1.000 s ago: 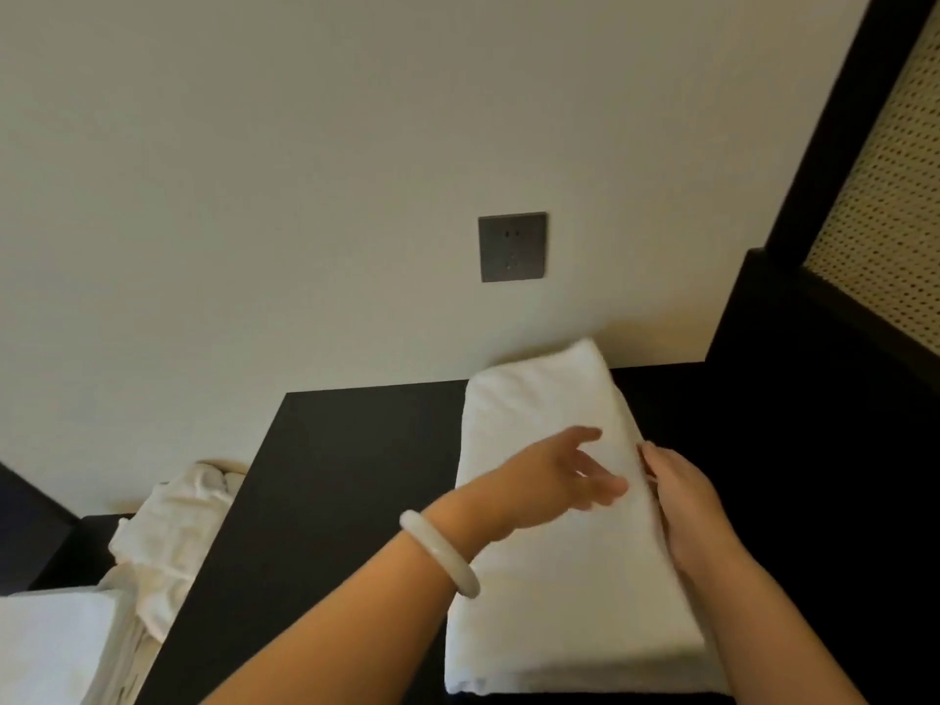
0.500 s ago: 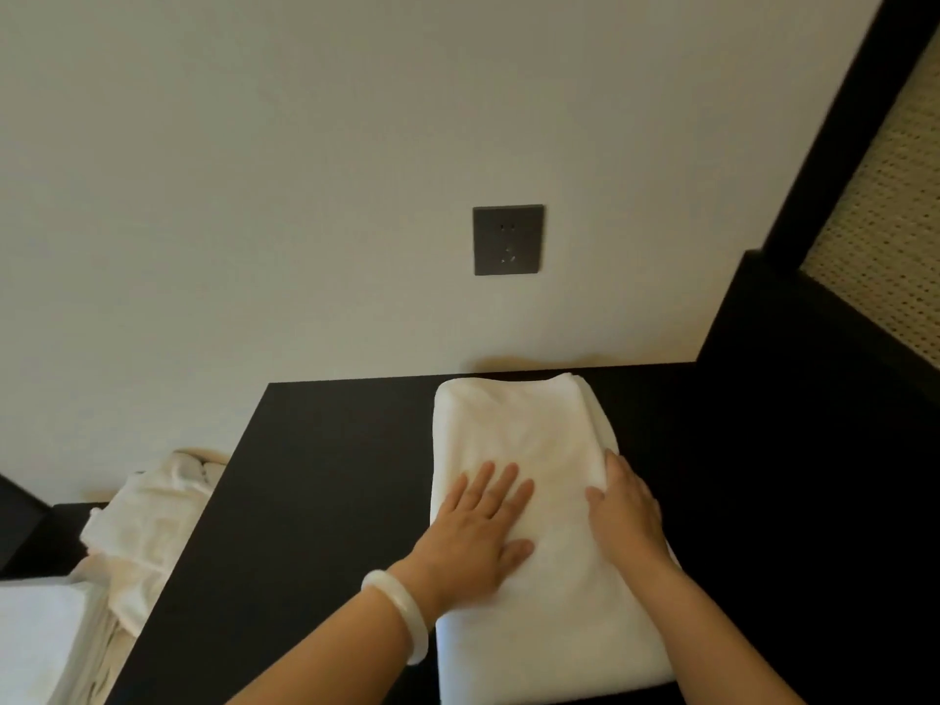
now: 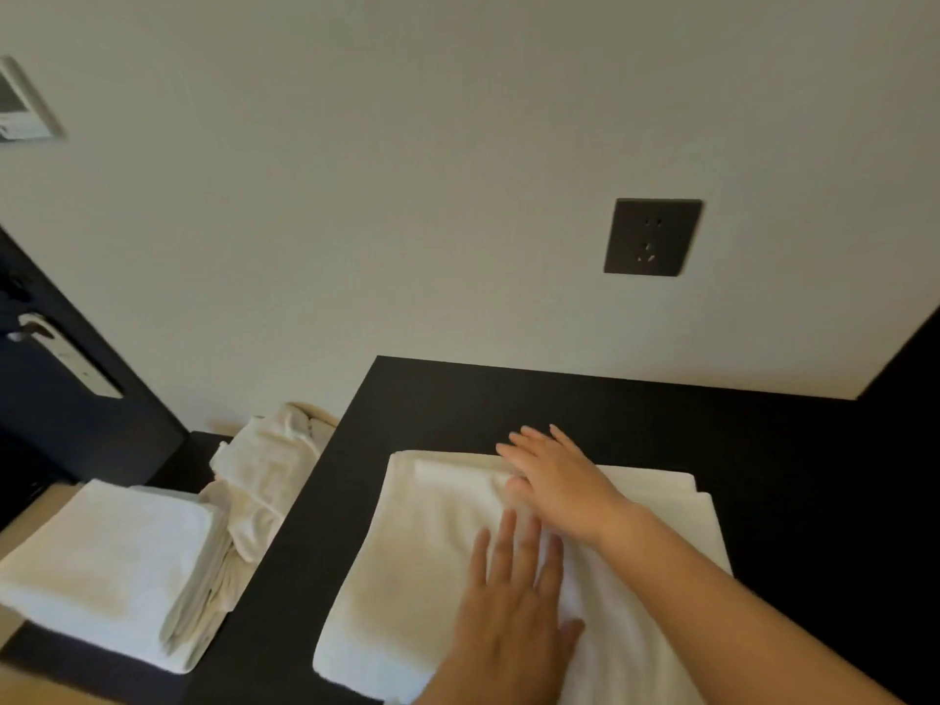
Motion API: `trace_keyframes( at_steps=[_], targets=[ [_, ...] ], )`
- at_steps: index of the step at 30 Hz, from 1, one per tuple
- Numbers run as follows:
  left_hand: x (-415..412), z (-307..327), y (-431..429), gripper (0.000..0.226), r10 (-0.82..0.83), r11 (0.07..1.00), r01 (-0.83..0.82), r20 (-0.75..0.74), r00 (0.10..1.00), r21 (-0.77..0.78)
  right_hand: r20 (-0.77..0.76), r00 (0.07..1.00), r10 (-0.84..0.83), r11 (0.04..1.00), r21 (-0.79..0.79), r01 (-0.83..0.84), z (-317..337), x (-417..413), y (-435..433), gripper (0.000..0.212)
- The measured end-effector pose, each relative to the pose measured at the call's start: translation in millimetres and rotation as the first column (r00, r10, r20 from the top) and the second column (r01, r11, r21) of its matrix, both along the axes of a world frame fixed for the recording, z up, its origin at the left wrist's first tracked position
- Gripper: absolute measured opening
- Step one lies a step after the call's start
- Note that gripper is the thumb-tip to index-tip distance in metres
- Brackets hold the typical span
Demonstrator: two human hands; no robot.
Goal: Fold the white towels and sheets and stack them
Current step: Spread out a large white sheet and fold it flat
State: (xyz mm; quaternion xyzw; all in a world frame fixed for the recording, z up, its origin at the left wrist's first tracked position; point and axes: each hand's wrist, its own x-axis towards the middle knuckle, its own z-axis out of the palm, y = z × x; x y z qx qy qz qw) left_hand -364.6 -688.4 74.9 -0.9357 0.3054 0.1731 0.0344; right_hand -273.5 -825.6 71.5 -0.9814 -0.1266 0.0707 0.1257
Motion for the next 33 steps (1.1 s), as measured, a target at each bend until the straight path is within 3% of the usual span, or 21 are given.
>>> trace_keyframes(
  at_steps=[2,4,6,8,10,14,17,19,22,25,29,33],
  targets=[
    [17.4,-10.3,15.6,0.067,-0.019,0.998,0.026,0.127,0.992,-0.059,0.146,0.978,-0.146,0.986,0.105,0.131,0.5,-15.3,12.7,0.049],
    [30.6,-15.7,32.2,0.063,0.059,0.996,-0.047,0.159,0.986,-0.08,0.231,0.961,-0.15,0.985,0.119,0.125,-11.1,-44.0,8.8,0.051],
    [49.4,-22.4,51.4,0.065,0.206,0.977,-0.195,0.138,0.969,-0.089,0.184,0.975,-0.122,0.992,-0.01,0.126,-28.8,-69.2,-18.8,0.057],
    [71.1,-34.0,72.7,0.071,0.324,0.942,-0.302,0.163,0.932,-0.144,0.106,0.962,-0.25,0.958,-0.12,0.262,-39.0,-77.4,-61.6,0.065],
    [83.5,-43.7,88.5,0.069,0.376,0.917,-0.343,0.156,0.913,-0.204,0.107,0.891,-0.441,0.876,-0.165,0.453,-41.1,-72.9,-100.2,0.062],
    [95.8,-40.9,93.1,0.067,0.364,0.917,-0.314,0.192,0.912,-0.248,-0.028,0.728,-0.685,0.725,0.075,0.684,-31.0,-75.0,-133.1,0.053],
    [124.2,-29.6,96.4,0.049,0.292,0.932,-0.23,0.203,0.935,-0.281,0.073,0.669,-0.739,0.661,0.273,0.699,-25.3,-85.5,-132.7,0.039],
    [144.1,-18.8,95.9,0.041,0.235,0.946,-0.199,0.122,0.964,-0.257,0.045,0.615,-0.787,0.59,0.343,0.731,-21.9,-87.9,-131.3,0.027],
    [164.8,-1.2,95.4,0.032,0.222,0.953,-0.231,-0.065,0.973,-0.197,-0.258,0.554,-0.792,0.445,0.379,0.812,-18.7,-86.5,-132.5,0.019],
    [177.1,12.7,100.4,0.045,0.308,0.934,-0.343,-0.262,0.914,-0.099,-0.462,0.527,-0.713,0.364,0.398,0.842,-15.0,-88.4,-132.0,0.018],
    [181.8,22.2,108.0,0.09,0.495,0.831,-0.555,-0.422,0.76,-0.025,-0.419,0.519,-0.745,0.342,0.429,0.836,-7.5,-90.8,-129.6,0.017],
    [175.1,18.0,110.0,0.07,0.594,0.678,-0.731,-0.53,0.606,-0.076,-0.453,0.549,-0.702,0.323,0.485,0.813,1.8,-93.9,-122.6,0.011]
  ],
)
